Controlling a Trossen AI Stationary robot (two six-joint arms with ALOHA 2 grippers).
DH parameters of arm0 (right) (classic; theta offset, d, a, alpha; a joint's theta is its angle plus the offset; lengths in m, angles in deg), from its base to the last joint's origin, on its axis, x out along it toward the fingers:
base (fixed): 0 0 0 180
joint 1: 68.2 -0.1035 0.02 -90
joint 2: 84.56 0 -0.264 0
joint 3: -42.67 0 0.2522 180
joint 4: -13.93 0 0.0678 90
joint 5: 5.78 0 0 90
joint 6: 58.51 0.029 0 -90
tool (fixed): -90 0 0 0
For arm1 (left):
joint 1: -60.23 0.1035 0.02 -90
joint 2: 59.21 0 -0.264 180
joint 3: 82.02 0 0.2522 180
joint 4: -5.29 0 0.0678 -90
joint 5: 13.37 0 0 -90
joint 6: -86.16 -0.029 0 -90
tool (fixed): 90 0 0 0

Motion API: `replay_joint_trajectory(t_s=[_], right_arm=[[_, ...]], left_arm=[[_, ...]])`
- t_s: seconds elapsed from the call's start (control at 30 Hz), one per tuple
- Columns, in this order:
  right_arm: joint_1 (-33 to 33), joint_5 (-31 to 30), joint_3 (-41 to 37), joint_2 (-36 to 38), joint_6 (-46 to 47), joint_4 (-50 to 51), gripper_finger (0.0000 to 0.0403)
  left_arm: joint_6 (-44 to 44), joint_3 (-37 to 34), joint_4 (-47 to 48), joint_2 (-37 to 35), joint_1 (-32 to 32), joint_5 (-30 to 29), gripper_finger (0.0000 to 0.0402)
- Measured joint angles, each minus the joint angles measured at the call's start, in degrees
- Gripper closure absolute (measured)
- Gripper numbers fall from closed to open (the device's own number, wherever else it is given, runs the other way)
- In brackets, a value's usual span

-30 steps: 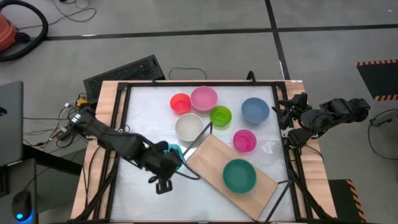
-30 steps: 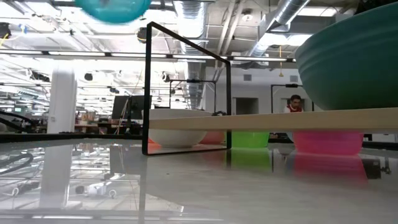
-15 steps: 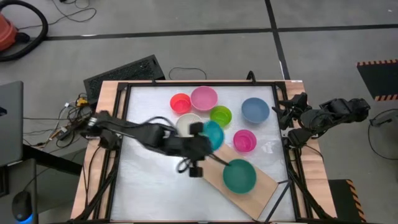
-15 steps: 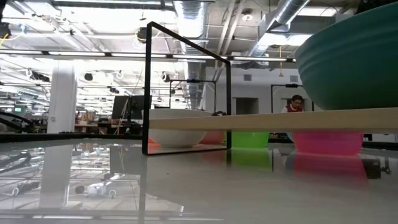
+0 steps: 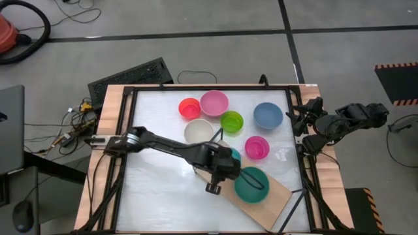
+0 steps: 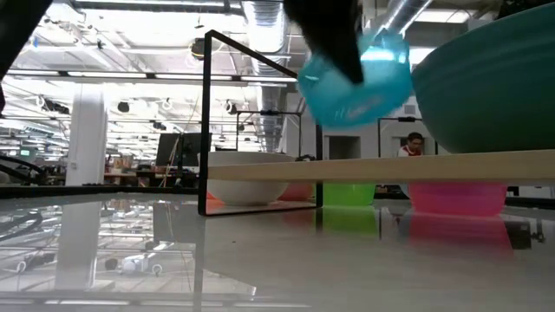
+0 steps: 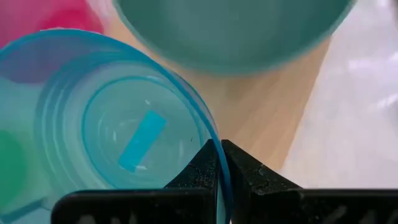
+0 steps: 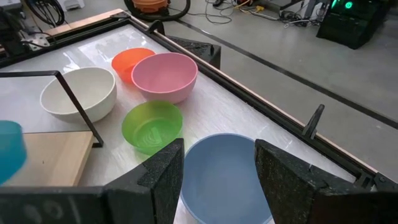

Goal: Place and stack bowls onto a shelf
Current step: Put the small blue bowl on the shelf

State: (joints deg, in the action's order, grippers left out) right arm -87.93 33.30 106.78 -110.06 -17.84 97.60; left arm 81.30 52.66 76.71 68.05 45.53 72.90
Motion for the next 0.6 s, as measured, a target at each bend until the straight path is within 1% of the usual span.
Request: replay_joint_trajectory(t_s=[0.2,0.37,0.6], right_arm=[[0.0,0.0,0.0,0.0,0.0,0.0,0.0182],[0.0,0.0,0.0,0.0,0.0,0.0,0.0182],[0.0,0.0,0.0,0.0,0.0,0.0,0.0182]], left_arm=[[-1.2,0.0,3.0,3.0,-0.1,0.4,0.0401],[-10.8,-0.8,2.1,3.3,-0.8,-0.3,0.0401],[-16.2,-1.0,6.0,3.3,-0.5,0.2,0.0401]])
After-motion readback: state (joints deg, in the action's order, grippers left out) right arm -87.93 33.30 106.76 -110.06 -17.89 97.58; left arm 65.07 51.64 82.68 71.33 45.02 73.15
